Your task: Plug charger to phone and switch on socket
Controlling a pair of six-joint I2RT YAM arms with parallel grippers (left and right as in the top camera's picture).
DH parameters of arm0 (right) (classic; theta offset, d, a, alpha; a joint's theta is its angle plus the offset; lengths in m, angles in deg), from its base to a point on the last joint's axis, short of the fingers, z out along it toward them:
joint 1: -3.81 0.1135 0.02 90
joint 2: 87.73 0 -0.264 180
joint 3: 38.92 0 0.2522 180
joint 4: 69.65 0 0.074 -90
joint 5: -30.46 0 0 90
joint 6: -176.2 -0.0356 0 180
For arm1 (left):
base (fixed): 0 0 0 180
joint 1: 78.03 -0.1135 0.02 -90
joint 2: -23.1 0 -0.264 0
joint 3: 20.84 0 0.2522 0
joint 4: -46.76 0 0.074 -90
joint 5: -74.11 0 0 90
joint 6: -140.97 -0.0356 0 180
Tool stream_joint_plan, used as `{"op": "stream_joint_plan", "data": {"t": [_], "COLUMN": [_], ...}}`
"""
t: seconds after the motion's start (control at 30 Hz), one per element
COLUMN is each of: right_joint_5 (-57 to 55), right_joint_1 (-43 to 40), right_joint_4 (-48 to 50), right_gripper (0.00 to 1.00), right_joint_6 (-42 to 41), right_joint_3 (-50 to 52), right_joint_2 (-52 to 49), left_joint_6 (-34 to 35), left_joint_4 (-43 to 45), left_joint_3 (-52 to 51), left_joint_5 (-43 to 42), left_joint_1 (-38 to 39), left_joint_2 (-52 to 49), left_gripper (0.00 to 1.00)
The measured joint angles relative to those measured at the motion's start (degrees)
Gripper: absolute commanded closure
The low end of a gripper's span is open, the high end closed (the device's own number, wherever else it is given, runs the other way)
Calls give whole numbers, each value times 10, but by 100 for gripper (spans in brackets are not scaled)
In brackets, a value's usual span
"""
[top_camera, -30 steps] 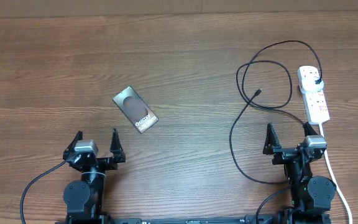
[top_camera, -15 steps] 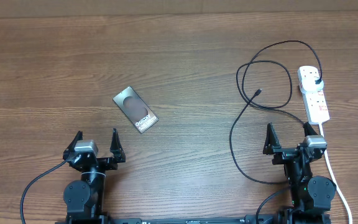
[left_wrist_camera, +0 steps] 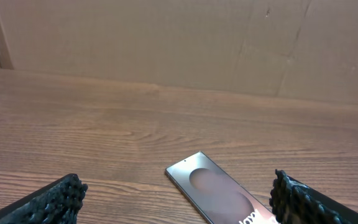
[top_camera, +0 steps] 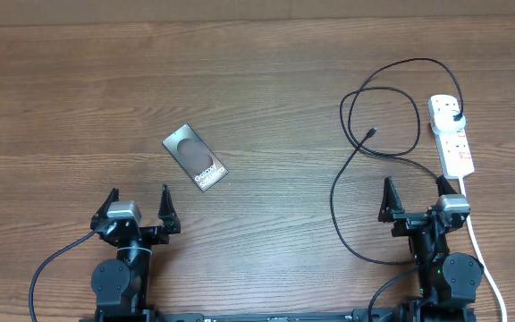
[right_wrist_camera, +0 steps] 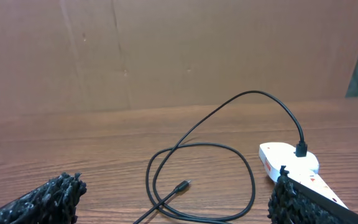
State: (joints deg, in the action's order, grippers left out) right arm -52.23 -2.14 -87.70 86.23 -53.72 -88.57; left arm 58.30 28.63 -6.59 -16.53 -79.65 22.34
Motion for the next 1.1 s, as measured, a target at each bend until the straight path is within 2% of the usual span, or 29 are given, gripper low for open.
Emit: {"op": "stream_joint_plan", "data": {"t": [0.7,0.93,1.1], "right_joint_5": [0,0,0], "right_joint_1": [0,0,0], "right_joint_4": [0,0,0], "right_gripper": [0,0,0], "right_joint_6": [0,0,0], "right_joint_3": [0,0,0], "right_joint_2": [0,0,0], "left_joint_6": [5,13,14], "left_joint_4": [-4,-35,-47], "left_joint_3": [4,63,119], "left_joint_5": [-2,-2,-2], "left_joint_1": [0,0,0], "left_joint_2": [0,-9,-69], "left_gripper": [0,0,0]}}
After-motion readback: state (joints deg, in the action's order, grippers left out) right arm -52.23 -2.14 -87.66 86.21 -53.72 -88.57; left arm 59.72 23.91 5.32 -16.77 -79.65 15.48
